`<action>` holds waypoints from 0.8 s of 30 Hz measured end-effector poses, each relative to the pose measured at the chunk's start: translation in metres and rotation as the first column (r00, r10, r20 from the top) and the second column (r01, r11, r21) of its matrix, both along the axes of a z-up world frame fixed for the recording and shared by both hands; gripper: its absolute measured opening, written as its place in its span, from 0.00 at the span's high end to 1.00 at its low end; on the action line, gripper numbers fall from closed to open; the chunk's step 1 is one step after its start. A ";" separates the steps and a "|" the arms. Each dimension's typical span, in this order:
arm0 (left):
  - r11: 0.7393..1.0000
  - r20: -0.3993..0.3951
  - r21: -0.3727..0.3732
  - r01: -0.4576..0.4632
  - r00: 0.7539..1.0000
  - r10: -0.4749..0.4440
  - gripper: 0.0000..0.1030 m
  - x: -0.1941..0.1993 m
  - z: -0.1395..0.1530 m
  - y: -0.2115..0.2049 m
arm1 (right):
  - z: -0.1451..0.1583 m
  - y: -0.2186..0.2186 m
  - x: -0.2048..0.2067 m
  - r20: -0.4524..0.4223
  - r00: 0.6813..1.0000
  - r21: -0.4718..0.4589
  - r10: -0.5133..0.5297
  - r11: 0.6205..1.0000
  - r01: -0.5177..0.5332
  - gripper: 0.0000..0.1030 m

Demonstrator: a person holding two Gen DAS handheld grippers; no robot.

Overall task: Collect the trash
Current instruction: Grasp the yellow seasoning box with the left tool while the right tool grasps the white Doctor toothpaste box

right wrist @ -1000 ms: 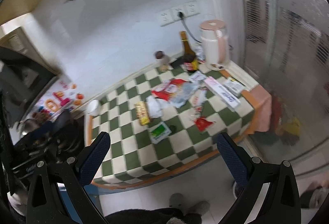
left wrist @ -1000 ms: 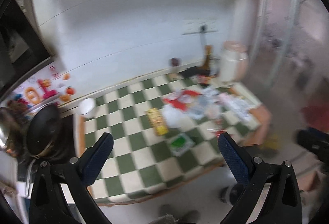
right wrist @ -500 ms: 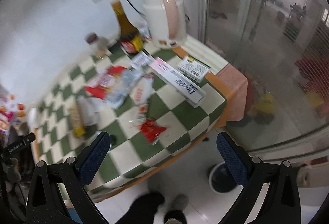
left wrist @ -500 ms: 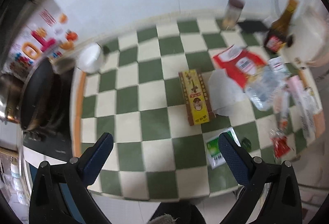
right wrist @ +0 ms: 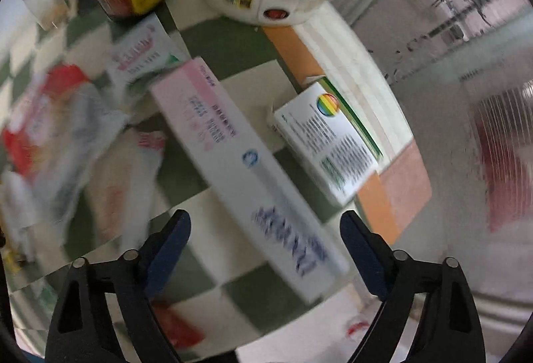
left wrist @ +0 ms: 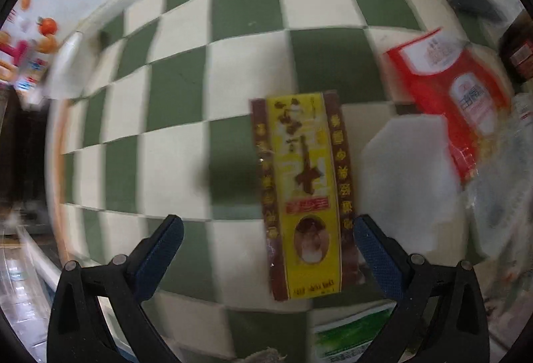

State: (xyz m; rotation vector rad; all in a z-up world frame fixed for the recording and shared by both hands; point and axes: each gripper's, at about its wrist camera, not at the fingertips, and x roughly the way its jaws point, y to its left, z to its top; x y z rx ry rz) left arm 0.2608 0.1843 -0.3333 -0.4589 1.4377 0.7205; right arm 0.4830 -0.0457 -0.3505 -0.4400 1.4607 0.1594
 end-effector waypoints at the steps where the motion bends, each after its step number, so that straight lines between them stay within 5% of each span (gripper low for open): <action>1: 1.000 -0.005 -0.009 -0.002 1.000 0.002 0.00 0.001 -0.002 -0.001 | -0.008 0.002 0.003 -0.031 1.000 -0.006 0.000 1.000 -0.001 0.23; 5: 0.994 -0.014 -0.105 0.006 1.000 -0.007 0.00 0.003 -0.013 -0.005 | -0.015 0.005 0.006 -0.025 1.000 -0.040 -0.009 0.999 0.008 0.32; 8: 0.988 0.003 -0.155 0.019 1.000 -0.018 0.02 0.000 -0.018 -0.007 | -0.009 0.001 0.005 -0.105 0.991 0.077 -0.078 0.993 0.087 0.36; 11: 0.984 0.036 -0.172 0.039 0.999 -0.033 0.23 -0.002 -0.015 -0.004 | -0.006 0.000 0.000 -0.213 0.972 0.174 -0.100 0.975 0.138 0.40; 12: 0.985 0.056 -0.161 0.056 0.997 -0.048 0.42 -0.003 -0.009 -0.003 | -0.007 0.003 -0.002 -0.231 0.969 0.182 -0.087 0.975 0.131 0.40; 13: 0.986 0.066 -0.151 0.073 0.996 -0.064 0.46 -0.005 -0.004 0.000 | -0.009 0.007 -0.006 -0.230 0.971 0.169 -0.059 0.981 0.100 0.40; 18: 0.987 0.065 -0.109 0.117 0.992 -0.111 0.46 -0.017 0.012 0.016 | -0.014 0.007 -0.020 -0.198 0.980 0.118 -0.035 0.991 0.059 0.50; 22: 0.970 0.049 -0.197 0.141 0.990 -0.134 0.42 -0.023 0.000 0.023 | -0.015 -0.010 -0.046 -0.271 0.959 0.192 -0.077 0.972 0.132 0.49; 24: 0.963 0.089 -0.223 0.148 0.987 -0.131 0.34 -0.028 0.000 0.022 | -0.017 -0.013 -0.053 -0.291 0.954 0.188 -0.069 0.974 0.128 0.40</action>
